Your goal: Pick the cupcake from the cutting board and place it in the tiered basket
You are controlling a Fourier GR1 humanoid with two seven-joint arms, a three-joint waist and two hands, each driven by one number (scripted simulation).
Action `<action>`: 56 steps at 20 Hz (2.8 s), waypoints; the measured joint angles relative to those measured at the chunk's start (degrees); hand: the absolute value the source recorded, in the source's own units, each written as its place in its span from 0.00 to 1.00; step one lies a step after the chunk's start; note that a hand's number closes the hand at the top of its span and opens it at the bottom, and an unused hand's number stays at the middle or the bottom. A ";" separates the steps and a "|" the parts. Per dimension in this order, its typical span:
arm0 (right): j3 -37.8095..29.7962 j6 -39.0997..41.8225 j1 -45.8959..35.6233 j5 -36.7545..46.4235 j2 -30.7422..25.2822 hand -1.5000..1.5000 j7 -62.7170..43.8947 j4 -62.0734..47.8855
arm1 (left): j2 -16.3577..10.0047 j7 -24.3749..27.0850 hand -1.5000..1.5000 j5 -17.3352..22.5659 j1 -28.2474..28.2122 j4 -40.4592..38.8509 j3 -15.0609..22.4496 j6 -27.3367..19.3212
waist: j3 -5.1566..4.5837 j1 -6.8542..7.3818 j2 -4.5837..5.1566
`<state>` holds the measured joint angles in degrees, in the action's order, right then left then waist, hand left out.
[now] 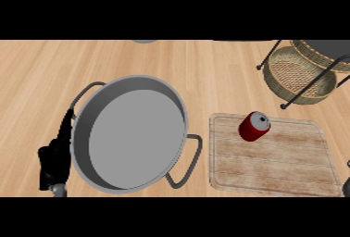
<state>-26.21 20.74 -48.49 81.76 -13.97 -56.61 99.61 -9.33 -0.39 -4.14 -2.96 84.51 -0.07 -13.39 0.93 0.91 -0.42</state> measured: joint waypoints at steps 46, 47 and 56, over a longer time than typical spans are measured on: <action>-21.64 -54.11 2.27 -16.44 -4.13 0.00 12.08 -20.76 | 1.23 -1.51 0.50 -1.63 -3.02 2.37 -2.97 2.03 | -0.25 -2.83 -1.03; -22.04 -53.09 3.55 -16.59 -3.87 0.00 11.23 -17.92 | 1.19 -1.27 0.50 -1.36 -3.43 2.39 -3.30 2.17 | -0.24 -3.27 -1.19; -25.09 -39.13 18.49 -22.69 1.45 0.00 5.90 11.04 | 1.15 -1.59 0.50 -0.97 -6.12 3.98 -4.91 2.13 | -0.33 -6.03 -1.86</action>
<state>-51.29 -18.39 -30.01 59.07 -12.52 -50.70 110.65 -8.18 -1.98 -5.11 -9.08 88.49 -4.98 -11.26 0.59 -5.12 -2.28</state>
